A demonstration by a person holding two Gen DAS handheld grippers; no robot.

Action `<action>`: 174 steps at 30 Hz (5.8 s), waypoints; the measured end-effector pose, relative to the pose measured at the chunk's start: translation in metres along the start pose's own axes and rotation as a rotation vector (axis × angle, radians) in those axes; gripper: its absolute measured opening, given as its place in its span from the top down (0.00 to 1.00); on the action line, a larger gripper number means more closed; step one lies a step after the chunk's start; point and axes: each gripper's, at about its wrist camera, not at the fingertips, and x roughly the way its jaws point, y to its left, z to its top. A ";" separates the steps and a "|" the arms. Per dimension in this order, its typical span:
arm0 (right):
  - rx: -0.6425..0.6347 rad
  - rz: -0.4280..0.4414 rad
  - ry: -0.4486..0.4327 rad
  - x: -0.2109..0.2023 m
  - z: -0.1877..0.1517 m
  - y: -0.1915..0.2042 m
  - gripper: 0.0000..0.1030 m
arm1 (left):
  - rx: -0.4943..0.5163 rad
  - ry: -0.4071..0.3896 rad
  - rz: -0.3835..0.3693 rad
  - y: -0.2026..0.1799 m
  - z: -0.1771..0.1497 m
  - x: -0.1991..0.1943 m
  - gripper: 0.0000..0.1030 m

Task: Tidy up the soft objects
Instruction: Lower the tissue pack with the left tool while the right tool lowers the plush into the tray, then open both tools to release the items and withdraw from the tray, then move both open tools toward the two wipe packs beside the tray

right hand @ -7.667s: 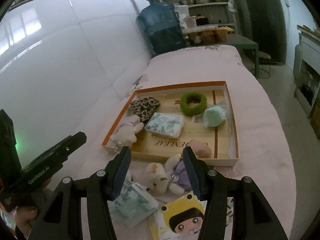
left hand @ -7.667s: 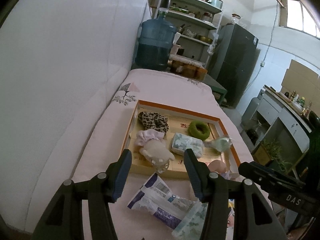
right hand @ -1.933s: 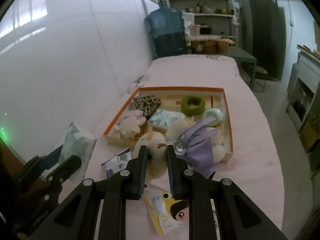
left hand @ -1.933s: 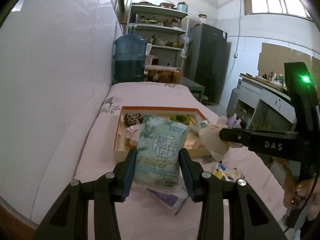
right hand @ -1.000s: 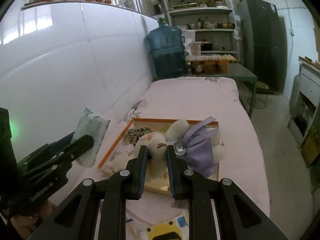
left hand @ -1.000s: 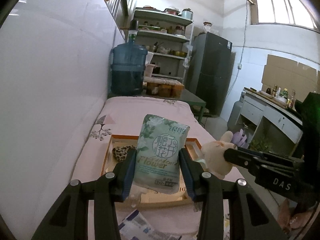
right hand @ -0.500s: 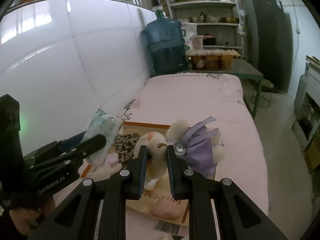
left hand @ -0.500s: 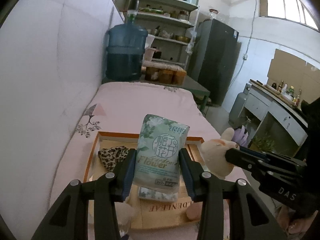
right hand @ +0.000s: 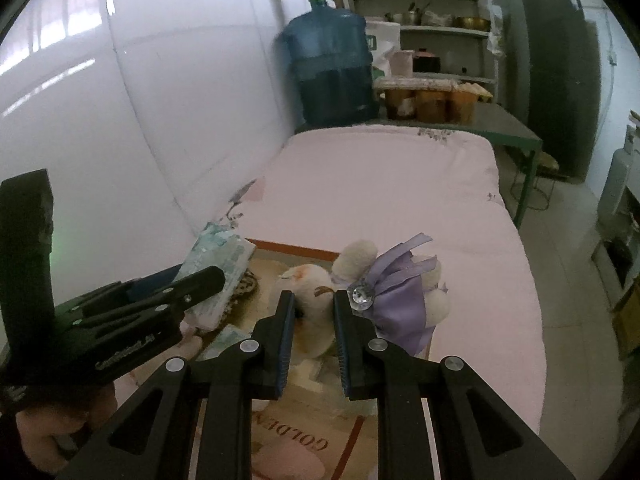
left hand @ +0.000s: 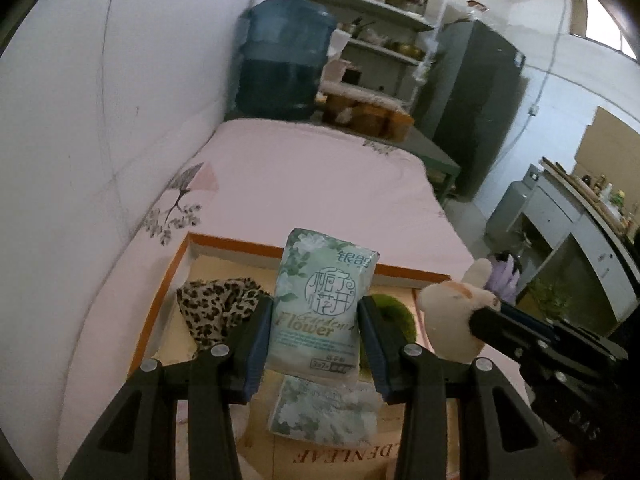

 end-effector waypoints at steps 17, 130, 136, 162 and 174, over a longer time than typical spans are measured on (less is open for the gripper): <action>-0.003 0.017 0.076 0.055 -0.005 -0.004 0.81 | -0.015 0.086 0.029 0.014 -0.010 0.040 0.58; 0.015 0.057 -0.102 -0.137 -0.076 0.119 0.45 | 0.123 -0.211 0.024 0.024 -0.072 -0.202 0.45; 0.020 0.053 -0.106 -0.147 -0.083 0.123 0.45 | 0.146 -0.225 0.031 0.020 -0.082 -0.215 0.45; 0.191 -0.130 -0.071 -0.164 -0.145 0.112 0.45 | 0.100 -0.211 0.060 0.042 -0.131 -0.232 0.45; 0.298 -0.165 0.025 -0.133 -0.189 0.084 0.40 | 0.063 -0.174 0.069 0.062 -0.154 -0.212 0.45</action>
